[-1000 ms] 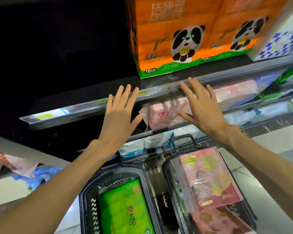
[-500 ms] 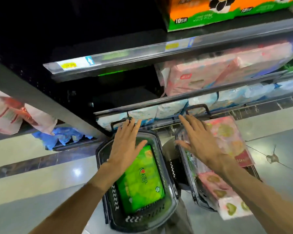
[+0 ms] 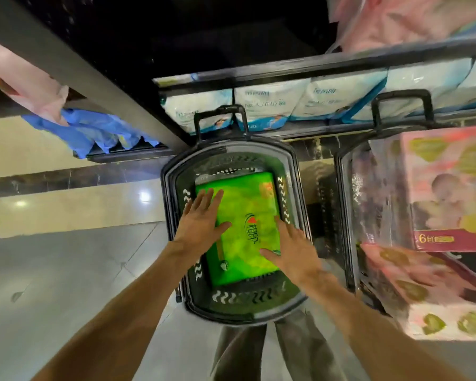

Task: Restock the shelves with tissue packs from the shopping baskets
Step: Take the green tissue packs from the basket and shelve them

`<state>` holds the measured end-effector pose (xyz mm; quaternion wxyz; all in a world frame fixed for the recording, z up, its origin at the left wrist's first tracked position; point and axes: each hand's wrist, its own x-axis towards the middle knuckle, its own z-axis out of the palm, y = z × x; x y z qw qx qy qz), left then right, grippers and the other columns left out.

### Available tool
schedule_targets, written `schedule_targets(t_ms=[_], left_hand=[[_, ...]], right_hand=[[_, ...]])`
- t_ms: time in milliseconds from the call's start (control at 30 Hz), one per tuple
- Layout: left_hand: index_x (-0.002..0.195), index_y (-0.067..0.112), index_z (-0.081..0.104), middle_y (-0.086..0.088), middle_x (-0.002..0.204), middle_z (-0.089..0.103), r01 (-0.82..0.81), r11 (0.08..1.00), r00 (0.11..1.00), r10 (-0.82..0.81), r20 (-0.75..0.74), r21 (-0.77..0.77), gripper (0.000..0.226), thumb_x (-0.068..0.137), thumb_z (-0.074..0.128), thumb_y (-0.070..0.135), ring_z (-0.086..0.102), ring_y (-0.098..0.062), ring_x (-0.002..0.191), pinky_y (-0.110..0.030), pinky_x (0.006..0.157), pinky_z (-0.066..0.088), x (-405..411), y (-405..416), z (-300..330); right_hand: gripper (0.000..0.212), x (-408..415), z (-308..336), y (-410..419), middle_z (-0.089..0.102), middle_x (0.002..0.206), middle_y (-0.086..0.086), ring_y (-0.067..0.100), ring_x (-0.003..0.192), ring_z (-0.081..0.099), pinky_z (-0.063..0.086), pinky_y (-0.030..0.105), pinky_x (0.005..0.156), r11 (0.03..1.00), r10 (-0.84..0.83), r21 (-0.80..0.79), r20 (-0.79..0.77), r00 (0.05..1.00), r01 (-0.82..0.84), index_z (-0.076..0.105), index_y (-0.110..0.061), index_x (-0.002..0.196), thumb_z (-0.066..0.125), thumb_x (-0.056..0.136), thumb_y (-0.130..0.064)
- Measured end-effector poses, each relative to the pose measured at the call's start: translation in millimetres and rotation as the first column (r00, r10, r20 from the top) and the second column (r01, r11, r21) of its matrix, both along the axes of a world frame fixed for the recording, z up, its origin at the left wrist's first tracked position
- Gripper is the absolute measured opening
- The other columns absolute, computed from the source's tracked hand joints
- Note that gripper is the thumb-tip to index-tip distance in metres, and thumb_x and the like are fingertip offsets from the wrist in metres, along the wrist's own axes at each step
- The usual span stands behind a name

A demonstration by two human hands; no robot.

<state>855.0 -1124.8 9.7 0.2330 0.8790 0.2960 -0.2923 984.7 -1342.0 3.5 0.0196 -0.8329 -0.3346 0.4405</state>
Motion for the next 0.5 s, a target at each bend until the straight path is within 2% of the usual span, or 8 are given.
schedule_targets(t_ms=[100, 167, 267, 333, 400, 500], left_hand=[[0.163, 0.027, -0.001, -0.002, 0.172, 0.004, 0.001, 1.0, 0.998, -0.002, -0.068, -0.001, 0.09, 0.099, 0.052, 0.058, 0.003, -0.023, 0.158, -0.042, 0.128, 0.007, 11.3, 6.2, -42.5], [0.164, 0.023, 0.003, -0.007, 0.171, 0.01, 0.035, 0.999, 0.998, -0.034, -0.056, 0.023, 0.093, 0.096, 0.057, 0.057, 0.009, -0.026, 0.158, -0.043, 0.126, 0.01, 22.9, 11.3, -71.4], [0.163, 0.017, 0.01, -0.012, 0.169, 0.017, 0.078, 0.996, 0.997, -0.078, -0.012, 0.036, 0.101, 0.09, 0.067, 0.057, 0.016, -0.031, 0.156, -0.045, 0.126, 0.016, 41.6, 21.0, -112.0], [0.163, 0.016, 0.006, -0.013, 0.169, 0.015, 0.099, 0.995, 0.995, -0.098, -0.029, 0.015, 0.11, 0.085, 0.072, 0.059, 0.015, -0.032, 0.156, -0.047, 0.126, 0.017, 53.6, 28.6, -136.0], [0.163, 0.016, 0.001, -0.013, 0.168, 0.017, 0.123, 0.992, 0.99, -0.122, -0.069, 0.002, 0.12, 0.081, 0.074, 0.062, 0.018, -0.034, 0.154, -0.051, 0.125, 0.018, 63.8, 36.4, -155.2], [0.163, 0.019, 0.003, -0.011, 0.167, 0.02, 0.152, 0.988, 0.98, -0.155, -0.125, -0.034, 0.125, 0.075, 0.078, 0.067, 0.024, -0.037, 0.151, -0.056, 0.122, 0.021, 72.7, 48.3, -175.0]], right_hand=[[0.097, -29.5, -45.2, -8.4, 0.039, 0.158, 0.01, 0.03, 0.143, 0.042, 0.043, 0.044, 0.113, 0.974, -0.202, -0.138, -0.158, 0.967, 0.181, 0.014, -0.02, 0.163, 0.057, 0.091, -0.069], [0.099, -46.1, -72.0, -13.3, 0.04, 0.158, 0.014, 0.033, 0.14, 0.047, 0.045, 0.042, 0.111, 0.898, -0.416, -0.264, -0.249, 0.874, 0.352, 0.017, -0.011, 0.161, 0.06, 0.092, -0.066], [0.097, -68.0, -108.2, -20.0, 0.044, 0.155, 0.014, 0.032, 0.142, 0.045, 0.04, 0.034, 0.114, 0.643, -0.762, -0.477, -0.319, 0.564, 0.599, 0.023, 0.001, 0.158, 0.066, 0.093, -0.058], [0.092, -82.9, -132.6, -22.9, 0.052, 0.143, 0.01, 0.03, 0.131, 0.053, 0.045, 0.04, 0.111, 0.448, -0.894, -0.571, -0.295, 0.337, 0.688, 0.033, -0.001, 0.152, 0.071, 0.089, -0.056], [0.1, -96.0, -153.4, -19.5, 0.044, 0.152, 0.008, 0.03, 0.131, 0.051, 0.052, 0.047, 0.103, 0.244, -0.958, -0.648, -0.276, 0.076, 0.722, 0.028, -0.009, 0.157, 0.077, 0.084, -0.055], [0.118, -109.1, -176.6, -12.3, 0.036, 0.155, 0.01, 0.033, 0.134, 0.046, 0.056, 0.049, 0.084, -0.022, -0.961, -0.662, -0.192, -0.197, 0.749, 0.018, -0.018, 0.16, 0.086, 0.073, -0.057]])
